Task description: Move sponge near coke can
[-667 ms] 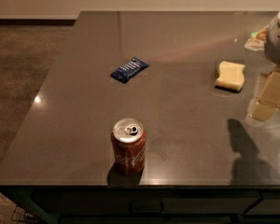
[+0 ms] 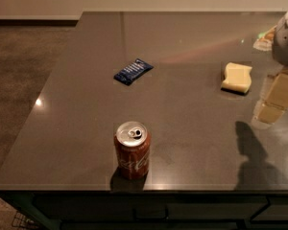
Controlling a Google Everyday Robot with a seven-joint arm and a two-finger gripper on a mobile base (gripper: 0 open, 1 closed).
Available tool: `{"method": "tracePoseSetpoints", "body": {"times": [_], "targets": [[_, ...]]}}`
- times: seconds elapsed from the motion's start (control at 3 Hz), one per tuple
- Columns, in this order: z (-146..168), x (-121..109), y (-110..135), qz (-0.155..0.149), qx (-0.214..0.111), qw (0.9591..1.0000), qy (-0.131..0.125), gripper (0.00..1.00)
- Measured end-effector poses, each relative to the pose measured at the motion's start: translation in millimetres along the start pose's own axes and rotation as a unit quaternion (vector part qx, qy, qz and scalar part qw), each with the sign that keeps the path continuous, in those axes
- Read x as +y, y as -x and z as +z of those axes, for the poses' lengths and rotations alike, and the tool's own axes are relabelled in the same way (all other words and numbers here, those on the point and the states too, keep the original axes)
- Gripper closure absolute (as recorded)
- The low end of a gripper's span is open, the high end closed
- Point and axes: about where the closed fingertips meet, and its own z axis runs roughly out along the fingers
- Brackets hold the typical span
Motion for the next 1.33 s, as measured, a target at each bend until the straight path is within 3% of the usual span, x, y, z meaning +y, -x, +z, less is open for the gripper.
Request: {"method": "tracePoseSetpoints", "body": {"times": [0.33,0.67,1.0,1.33], "targets": [[14,-22,-2,0.031,0.02,0.9991,-0.022,0.0],[39,-56,-15,0.11,0.037,0.9922,-0.045,0.0],[65,-90,-34,0.202,0.035,0.9769,-0.062,0.0],[83,-116,-60,0.28,0.028,0.9566,-0.074,0.0]]}}
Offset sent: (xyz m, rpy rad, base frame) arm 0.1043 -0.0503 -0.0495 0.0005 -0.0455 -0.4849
